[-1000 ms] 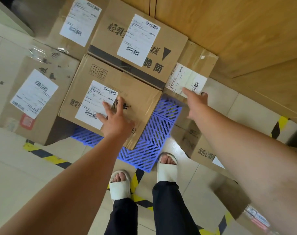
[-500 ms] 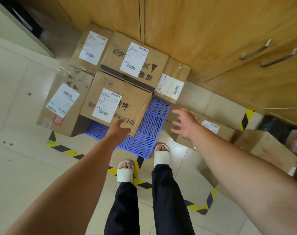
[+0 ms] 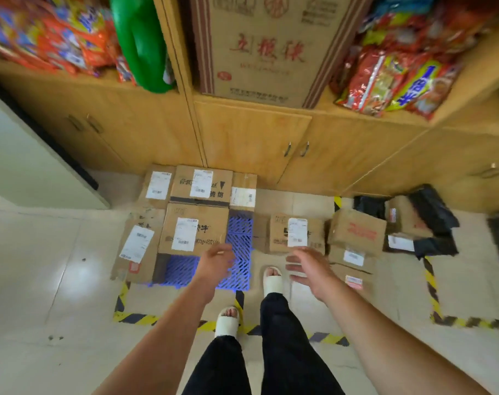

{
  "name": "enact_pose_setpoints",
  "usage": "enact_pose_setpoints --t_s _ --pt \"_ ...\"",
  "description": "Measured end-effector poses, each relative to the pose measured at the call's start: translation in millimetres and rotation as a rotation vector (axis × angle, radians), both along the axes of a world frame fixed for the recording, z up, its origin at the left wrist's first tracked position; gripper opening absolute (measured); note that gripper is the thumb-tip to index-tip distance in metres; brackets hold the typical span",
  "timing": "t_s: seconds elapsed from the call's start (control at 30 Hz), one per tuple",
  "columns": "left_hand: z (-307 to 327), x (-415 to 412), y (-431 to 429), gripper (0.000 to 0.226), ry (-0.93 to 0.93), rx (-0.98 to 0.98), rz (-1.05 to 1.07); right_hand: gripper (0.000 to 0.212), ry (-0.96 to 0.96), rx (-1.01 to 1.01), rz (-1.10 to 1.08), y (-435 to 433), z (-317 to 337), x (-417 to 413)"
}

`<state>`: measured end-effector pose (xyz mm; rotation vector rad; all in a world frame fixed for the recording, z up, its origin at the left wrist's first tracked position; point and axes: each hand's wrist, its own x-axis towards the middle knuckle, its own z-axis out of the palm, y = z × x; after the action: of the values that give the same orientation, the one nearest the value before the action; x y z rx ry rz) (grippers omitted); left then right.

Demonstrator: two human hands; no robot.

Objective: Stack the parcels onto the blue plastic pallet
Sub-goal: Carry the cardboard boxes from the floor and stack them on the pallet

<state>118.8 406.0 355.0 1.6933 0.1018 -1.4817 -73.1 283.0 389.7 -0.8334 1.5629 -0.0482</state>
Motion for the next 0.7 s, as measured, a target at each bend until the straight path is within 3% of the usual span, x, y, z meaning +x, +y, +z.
enact_pose_setpoints --t_s 0.2,0.37,0.53,0.7 --pt "51 -99 18 0.010 -0.020 0.074 -0.248 0.014 -0.081 -0.072 -0.434 78 71 -105" --pt "59 -173 18 0.013 -0.034 0.049 -0.419 0.024 -0.136 -0.118 -0.672 101 82 -191" --pt "67 -243 -3 0.015 -0.084 0.020 -0.496 0.022 -0.209 -0.182 -0.719 103 84 -273" --pt "79 -333 -12 0.011 -0.113 0.043 -0.421 0.015 -0.190 -0.187 -0.704 101 89 -373"
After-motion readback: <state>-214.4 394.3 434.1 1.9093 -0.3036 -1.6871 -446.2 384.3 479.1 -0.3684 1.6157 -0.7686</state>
